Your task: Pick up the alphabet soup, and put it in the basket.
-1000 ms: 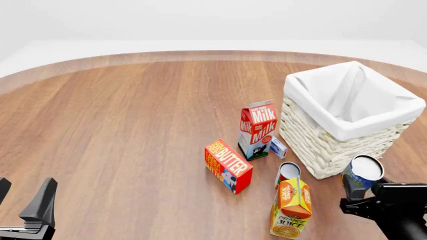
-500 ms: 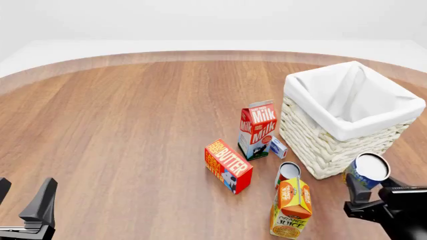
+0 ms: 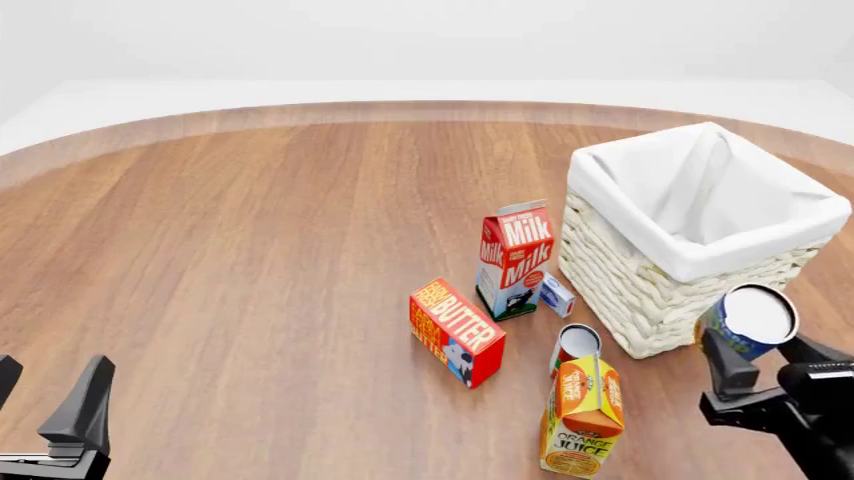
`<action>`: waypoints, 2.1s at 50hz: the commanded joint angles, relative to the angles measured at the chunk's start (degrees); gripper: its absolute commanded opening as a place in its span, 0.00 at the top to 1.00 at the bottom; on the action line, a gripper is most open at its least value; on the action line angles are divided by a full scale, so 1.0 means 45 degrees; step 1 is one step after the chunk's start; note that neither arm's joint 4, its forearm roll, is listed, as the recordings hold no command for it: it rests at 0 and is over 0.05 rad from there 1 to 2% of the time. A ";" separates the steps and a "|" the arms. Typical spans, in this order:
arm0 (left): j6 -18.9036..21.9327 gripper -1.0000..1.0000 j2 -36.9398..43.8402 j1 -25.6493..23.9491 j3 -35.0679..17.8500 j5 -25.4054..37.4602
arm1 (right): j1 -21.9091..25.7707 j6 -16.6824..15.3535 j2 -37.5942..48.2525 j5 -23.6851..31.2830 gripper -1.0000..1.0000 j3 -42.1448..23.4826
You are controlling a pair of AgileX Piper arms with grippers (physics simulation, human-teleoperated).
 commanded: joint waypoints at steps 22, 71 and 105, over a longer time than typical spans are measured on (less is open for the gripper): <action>0.0000 0.00 0.0000 0.0000 0.0000 0.0000 | 0.0338 -0.0216 -0.1206 0.1609 1.00 -0.1775; 0.0000 0.00 0.0000 0.0000 0.0000 0.0000 | 0.0334 -0.0733 0.0432 0.1775 1.00 -0.4752; 0.0000 0.00 0.0000 0.0000 0.0000 0.0000 | 0.0043 -0.0584 0.2888 0.1389 1.00 -0.6503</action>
